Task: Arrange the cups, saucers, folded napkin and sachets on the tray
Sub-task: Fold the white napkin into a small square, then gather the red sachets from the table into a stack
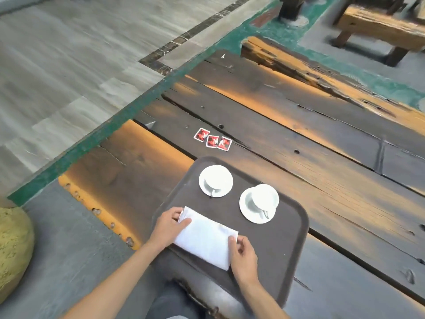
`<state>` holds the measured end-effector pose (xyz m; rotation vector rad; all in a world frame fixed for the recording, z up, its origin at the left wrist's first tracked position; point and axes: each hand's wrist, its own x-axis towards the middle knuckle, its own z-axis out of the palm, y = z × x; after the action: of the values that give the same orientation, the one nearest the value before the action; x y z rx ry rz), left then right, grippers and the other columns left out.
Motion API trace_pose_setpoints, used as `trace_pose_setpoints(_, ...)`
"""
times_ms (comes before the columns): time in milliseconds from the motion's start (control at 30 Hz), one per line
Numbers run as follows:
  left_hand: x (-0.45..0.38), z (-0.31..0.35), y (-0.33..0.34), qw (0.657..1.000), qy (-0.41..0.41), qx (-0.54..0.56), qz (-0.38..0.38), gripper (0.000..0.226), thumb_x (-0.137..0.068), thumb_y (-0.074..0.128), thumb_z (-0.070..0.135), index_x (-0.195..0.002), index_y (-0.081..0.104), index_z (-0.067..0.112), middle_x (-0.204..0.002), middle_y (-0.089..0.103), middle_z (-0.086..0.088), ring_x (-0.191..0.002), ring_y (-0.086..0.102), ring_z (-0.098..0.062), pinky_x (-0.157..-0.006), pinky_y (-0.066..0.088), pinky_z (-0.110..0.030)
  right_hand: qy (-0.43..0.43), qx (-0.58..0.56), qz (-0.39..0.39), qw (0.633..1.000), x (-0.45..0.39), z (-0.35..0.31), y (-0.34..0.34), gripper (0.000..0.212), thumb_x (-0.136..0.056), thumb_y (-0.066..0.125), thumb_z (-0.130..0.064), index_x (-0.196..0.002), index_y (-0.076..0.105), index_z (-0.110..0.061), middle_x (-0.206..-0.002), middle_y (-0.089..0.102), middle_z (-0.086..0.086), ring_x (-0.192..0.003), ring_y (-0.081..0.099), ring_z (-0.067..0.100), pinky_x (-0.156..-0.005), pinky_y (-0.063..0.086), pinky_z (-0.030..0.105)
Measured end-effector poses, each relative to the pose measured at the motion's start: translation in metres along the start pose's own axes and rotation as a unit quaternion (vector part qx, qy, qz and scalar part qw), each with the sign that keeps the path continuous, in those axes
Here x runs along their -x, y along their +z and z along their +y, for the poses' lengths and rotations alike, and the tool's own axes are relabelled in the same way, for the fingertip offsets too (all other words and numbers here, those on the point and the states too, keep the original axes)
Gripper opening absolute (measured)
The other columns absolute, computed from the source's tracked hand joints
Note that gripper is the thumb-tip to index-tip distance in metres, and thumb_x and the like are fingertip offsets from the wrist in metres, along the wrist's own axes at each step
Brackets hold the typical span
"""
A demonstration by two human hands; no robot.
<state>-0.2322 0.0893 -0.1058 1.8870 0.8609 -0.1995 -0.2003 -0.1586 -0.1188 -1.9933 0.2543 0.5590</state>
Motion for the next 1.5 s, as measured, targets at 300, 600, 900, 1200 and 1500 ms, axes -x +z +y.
trace_pose_setpoints(300, -0.051, -0.015, -0.038, 0.984, 0.039, -0.145, -0.093, 0.047, -0.087, 0.074, 0.019, -0.133, 0.062, 0.018, -0.112, 0.064, 0.004, -0.092, 0.066, -0.012, -0.083, 0.054, -0.028, 0.112, 0.031, 0.027, 0.993, -0.005, -0.022, 0.056, 0.013, -0.095, 0.062, -0.033, -0.086, 0.061, -0.023, -0.07, 0.067, 0.003, -0.055, 0.055, 0.002, -0.06, 0.048, 0.022)
trace_pose_setpoints(600, -0.067, 0.03, -0.05, 0.944, 0.064, -0.295, -0.134, 0.053, -0.098, 0.054, 0.038, -0.147, 0.042, 0.021, -0.138, 0.053, 0.0, -0.119, 0.061, -0.023, -0.098, 0.049, -0.035, 0.107, 0.151, 0.059, 0.981, -0.011, -0.069, 0.044, 0.02, -0.094, 0.063, -0.033, -0.112, 0.054, -0.032, -0.099, 0.064, -0.013, -0.081, 0.066, 0.002, -0.072, 0.047, 0.02)
trace_pose_setpoints(900, -0.199, 0.13, -0.079, 0.976, 0.13, -0.169, -0.05, 0.042, -0.097, 0.062, 0.023, -0.138, 0.053, 0.019, -0.13, 0.058, -0.001, -0.117, 0.058, -0.019, -0.101, 0.051, -0.039, -0.063, 0.082, 0.128, 0.986, -0.132, -0.191, 0.008, 0.015, -0.099, 0.059, -0.024, -0.114, 0.058, -0.028, -0.095, 0.069, -0.013, -0.087, 0.065, 0.003, -0.072, 0.05, 0.024)
trace_pose_setpoints(1200, -0.3, 0.165, -0.053, 0.989, 0.08, -0.121, 0.003, 0.035, -0.096, 0.066, 0.022, -0.128, 0.058, 0.011, -0.124, 0.064, -0.01, -0.104, 0.064, -0.023, -0.093, 0.051, -0.034, -0.081, 0.15, 0.029, 0.985, -0.268, -0.251, 0.078, 0.017, -0.099, 0.056, -0.019, -0.111, 0.067, -0.015, -0.104, 0.074, 0.003, -0.089, 0.07, 0.025, -0.088, 0.055, 0.04)
trace_pose_setpoints(1500, -0.333, 0.163, -0.041, 0.998, 0.043, -0.052, 0.009, 0.039, -0.09, 0.071, 0.011, -0.127, 0.062, 0.004, -0.121, 0.07, -0.011, -0.089, 0.066, -0.015, -0.084, 0.046, -0.019, -0.11, 0.358, -0.12, 0.919, -0.331, -0.278, 0.148, 0.057, -0.096, 0.065, -0.039, -0.146, 0.044, -0.021, -0.143, 0.046, 0.008, -0.122, 0.061, 0.036, -0.096, 0.051, 0.047)
